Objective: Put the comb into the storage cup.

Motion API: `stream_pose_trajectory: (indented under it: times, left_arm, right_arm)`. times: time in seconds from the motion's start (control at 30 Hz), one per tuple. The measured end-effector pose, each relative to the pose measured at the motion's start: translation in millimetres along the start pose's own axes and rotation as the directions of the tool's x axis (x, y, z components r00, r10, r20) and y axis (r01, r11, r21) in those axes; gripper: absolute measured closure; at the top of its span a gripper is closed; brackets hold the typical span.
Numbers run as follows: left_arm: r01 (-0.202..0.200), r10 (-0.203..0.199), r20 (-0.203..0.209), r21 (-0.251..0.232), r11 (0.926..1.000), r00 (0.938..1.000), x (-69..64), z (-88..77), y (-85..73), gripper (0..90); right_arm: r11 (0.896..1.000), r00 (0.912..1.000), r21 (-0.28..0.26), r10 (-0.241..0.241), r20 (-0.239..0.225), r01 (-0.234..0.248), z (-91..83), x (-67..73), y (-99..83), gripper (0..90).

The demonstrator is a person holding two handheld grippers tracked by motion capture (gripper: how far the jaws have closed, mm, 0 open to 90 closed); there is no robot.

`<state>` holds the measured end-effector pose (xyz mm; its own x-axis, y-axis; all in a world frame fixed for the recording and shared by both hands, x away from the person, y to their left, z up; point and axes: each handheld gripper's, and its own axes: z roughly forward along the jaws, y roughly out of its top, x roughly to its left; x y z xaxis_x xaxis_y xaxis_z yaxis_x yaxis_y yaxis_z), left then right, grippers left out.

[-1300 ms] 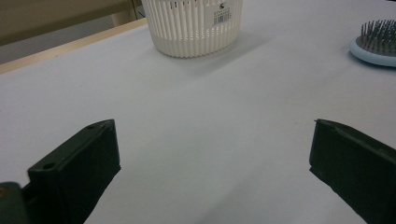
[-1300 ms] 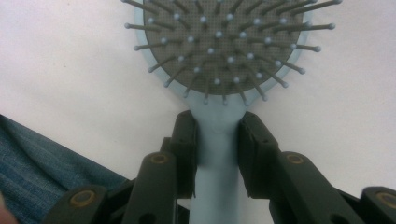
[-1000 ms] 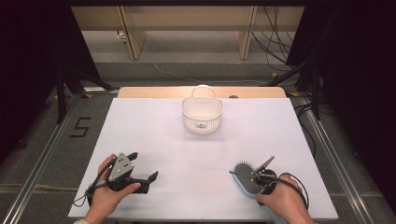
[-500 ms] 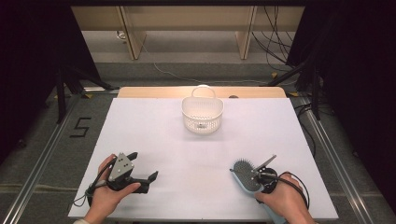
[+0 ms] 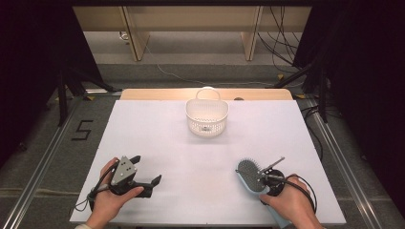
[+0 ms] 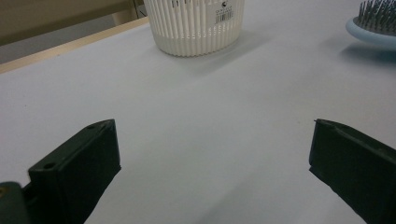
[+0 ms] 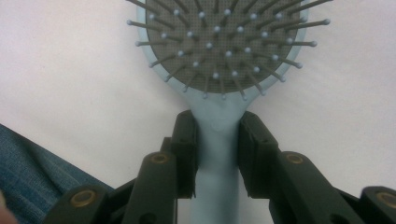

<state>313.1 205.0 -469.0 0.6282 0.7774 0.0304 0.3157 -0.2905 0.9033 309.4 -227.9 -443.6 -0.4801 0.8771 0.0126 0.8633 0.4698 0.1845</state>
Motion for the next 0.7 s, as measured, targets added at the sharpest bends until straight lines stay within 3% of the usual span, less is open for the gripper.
stream_pose_trajectory:
  times: [0.7]
  left_arm:
    - [0.0, 0.0, -0.004, 0.0, 1.0, 1.0, 0.1, 0.0, -0.1, 1.6]
  right_arm:
    - [0.995, 0.9999, -0.095, 0.016, 0.001, -0.016, -5.2, -2.9, 1.8, 70.6]
